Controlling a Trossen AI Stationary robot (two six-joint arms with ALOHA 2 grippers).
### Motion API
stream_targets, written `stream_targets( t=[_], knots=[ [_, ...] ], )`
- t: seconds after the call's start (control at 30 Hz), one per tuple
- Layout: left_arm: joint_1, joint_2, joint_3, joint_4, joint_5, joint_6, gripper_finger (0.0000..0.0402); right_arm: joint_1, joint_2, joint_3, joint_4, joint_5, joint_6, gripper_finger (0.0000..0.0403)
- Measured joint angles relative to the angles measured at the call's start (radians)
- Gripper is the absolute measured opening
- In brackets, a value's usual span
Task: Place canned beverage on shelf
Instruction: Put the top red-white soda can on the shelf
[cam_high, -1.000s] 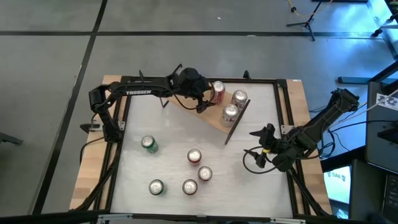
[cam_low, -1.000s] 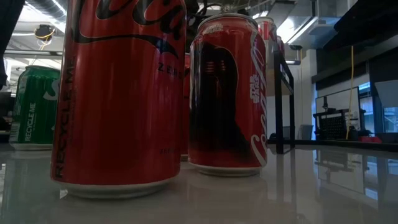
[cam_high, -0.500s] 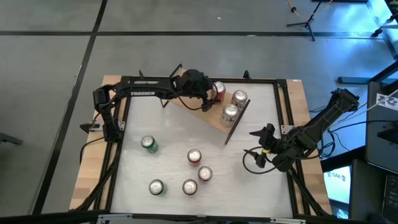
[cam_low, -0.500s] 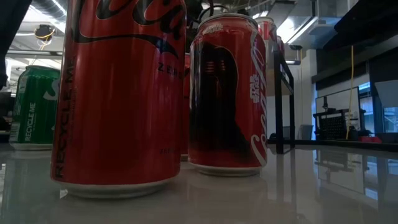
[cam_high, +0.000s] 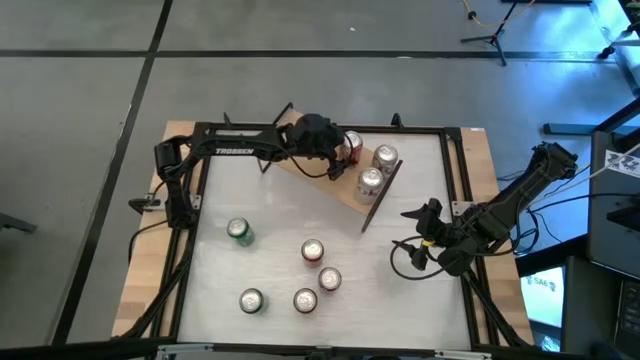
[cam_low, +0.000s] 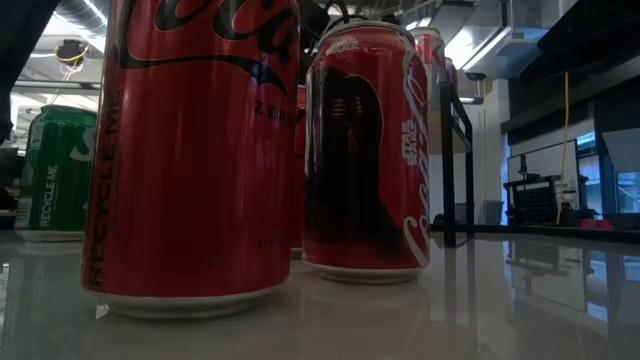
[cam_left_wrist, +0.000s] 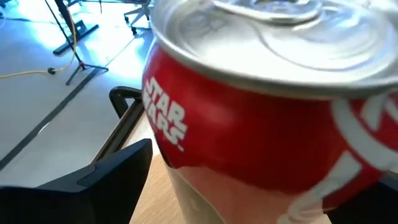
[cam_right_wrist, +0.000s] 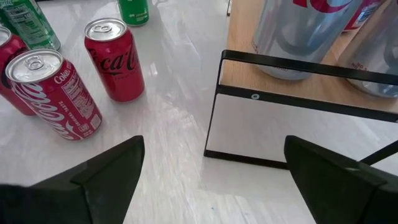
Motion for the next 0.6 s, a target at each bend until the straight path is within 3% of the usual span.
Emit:
stream_targets(
  t=[0.6],
  knots=[
    [0.002,0.001,0.0,0.07,-0.01,-0.006,0.0396,0.0,0.0,0.0,-0.001,0.0,0.0,0.0381]
  ],
)
